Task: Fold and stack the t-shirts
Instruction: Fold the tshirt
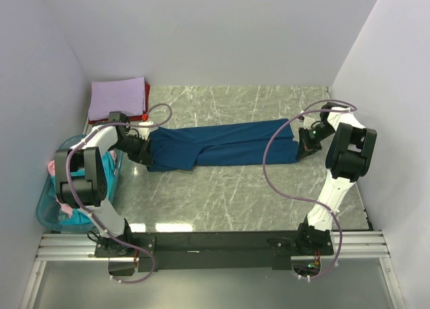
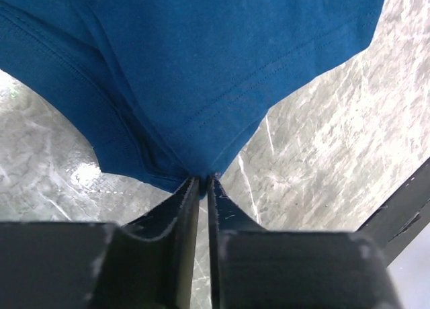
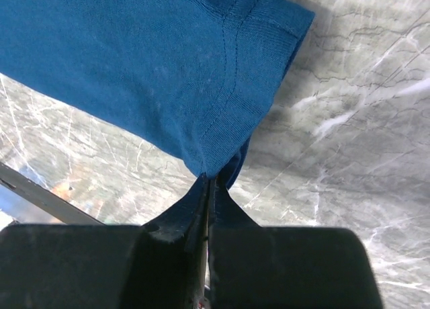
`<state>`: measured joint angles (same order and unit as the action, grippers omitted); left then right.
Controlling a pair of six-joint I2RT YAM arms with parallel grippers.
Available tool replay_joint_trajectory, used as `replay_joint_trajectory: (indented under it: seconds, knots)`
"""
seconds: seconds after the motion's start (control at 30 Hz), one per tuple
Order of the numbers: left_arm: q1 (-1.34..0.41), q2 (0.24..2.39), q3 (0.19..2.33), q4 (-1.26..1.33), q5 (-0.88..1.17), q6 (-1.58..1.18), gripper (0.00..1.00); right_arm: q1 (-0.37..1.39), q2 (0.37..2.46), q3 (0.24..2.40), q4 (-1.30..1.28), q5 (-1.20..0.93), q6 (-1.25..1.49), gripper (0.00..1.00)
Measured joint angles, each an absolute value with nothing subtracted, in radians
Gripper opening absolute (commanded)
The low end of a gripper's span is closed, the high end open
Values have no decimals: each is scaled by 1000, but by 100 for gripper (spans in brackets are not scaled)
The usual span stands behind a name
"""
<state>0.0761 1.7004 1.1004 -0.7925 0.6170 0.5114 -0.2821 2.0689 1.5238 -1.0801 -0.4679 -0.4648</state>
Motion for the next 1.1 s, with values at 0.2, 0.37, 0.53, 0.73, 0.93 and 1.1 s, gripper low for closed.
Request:
replay_joint_trajectory:
  seconds: [0.2,0.37,0.53,0.73,0.93,1.1]
  knots:
    - [94,1700,1124,-839,611,543,1,-282,2069,1556,-1090,-445,-470,0]
    - [119,1700,1161,-897,596,591,1,-282,2069,1584,-1098,-402,-495,0]
    - [123,1701,1161,-926,578,625,1,-282,2069,1557,-1095,-347,-526,0]
    - [123,1726,1106,-918,559,640,1,-282,2068,1461,-1070,-300,-545,0]
    - [123,1746,1071,-889,529,628,16,-279,2057,1447,-1063,-290,-549,16]
    - [130,1744,1072,-881,511,609,45,-279,2040,1448,-1076,-279,-568,48]
